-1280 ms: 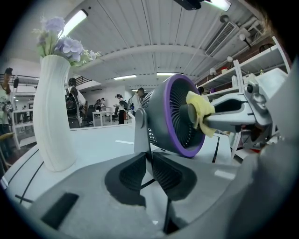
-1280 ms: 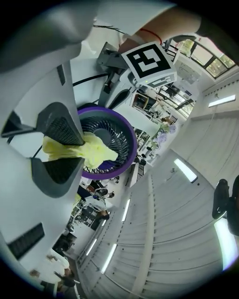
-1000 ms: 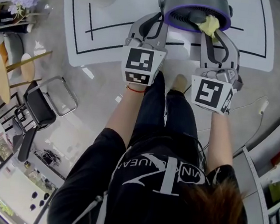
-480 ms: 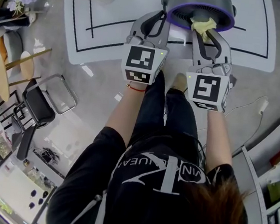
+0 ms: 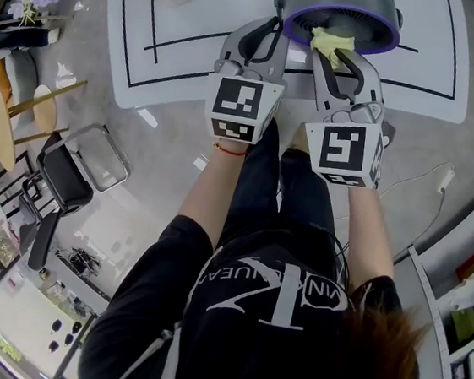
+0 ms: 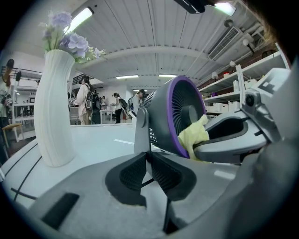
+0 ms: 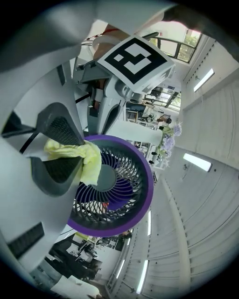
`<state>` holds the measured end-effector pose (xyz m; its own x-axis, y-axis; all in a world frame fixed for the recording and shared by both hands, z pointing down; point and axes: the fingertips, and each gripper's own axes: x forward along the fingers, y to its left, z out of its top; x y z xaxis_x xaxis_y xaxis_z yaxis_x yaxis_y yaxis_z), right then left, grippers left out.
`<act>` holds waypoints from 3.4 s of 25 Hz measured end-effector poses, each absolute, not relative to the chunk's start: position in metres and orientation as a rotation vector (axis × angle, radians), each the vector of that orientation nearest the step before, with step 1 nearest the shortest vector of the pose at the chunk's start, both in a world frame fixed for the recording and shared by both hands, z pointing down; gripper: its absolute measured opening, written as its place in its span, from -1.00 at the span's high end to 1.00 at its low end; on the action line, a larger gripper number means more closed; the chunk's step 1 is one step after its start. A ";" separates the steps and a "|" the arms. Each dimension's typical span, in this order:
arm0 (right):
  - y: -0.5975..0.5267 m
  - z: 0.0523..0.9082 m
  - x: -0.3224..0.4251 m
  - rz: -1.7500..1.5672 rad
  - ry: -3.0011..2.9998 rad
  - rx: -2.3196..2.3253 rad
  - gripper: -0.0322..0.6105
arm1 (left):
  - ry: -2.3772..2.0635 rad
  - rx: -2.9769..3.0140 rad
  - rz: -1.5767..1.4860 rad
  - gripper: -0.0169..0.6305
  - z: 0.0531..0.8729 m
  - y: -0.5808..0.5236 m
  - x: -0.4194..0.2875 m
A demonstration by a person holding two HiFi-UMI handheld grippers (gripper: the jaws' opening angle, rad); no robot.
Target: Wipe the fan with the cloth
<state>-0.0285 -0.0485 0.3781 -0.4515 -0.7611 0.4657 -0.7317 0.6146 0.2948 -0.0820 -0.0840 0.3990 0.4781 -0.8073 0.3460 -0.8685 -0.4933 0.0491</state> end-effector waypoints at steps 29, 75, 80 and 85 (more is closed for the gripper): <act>-0.054 0.329 -0.067 -0.216 -2.404 1.030 0.69 | -1.435 2.514 0.424 0.82 0.399 -0.083 -0.082; -0.065 0.283 -0.114 -0.240 -2.282 1.156 0.69 | -1.425 2.524 0.328 0.93 0.368 -0.080 -0.135; -0.070 0.289 -0.116 -0.299 -2.141 1.161 0.68 | -1.410 2.550 0.315 0.93 0.358 -0.083 -0.143; -0.076 0.289 -0.109 -0.312 -2.074 1.206 0.68 | -1.402 2.565 0.304 0.93 0.354 -0.084 -0.146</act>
